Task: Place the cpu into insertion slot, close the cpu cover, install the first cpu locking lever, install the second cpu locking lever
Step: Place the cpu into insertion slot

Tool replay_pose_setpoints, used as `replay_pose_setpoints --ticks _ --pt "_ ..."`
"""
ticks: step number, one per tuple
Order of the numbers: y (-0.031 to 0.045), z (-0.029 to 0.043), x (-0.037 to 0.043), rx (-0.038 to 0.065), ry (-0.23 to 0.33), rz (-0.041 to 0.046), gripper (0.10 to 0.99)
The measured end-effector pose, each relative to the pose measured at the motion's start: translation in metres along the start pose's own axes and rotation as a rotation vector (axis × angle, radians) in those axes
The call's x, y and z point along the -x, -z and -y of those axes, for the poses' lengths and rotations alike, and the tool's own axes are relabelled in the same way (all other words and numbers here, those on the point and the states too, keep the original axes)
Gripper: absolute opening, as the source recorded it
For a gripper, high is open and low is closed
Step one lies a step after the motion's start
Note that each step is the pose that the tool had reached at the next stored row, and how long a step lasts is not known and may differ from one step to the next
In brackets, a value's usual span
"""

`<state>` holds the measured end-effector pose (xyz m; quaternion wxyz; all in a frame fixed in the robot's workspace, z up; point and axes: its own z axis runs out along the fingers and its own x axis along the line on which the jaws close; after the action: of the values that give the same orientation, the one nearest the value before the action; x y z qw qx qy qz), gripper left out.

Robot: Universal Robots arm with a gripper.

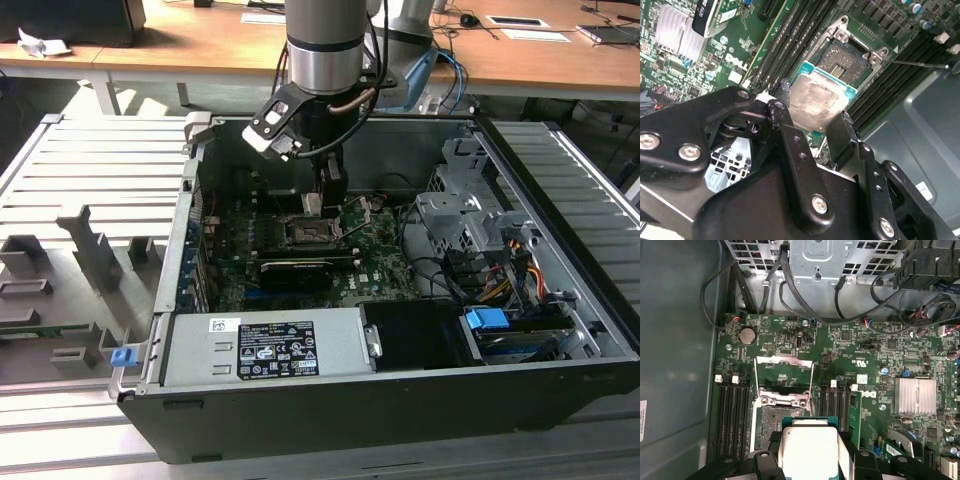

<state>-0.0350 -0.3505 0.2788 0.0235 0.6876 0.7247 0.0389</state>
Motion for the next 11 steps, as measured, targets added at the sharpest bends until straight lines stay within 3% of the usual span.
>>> replay_pose_setpoints --ticks 7,11 --pt "-0.0148 0.0012 -0.0017 0.0 -0.015 0.0014 0.529" --pt "-0.0177 0.0014 -0.0022 0.001 -0.028 0.0025 0.529"
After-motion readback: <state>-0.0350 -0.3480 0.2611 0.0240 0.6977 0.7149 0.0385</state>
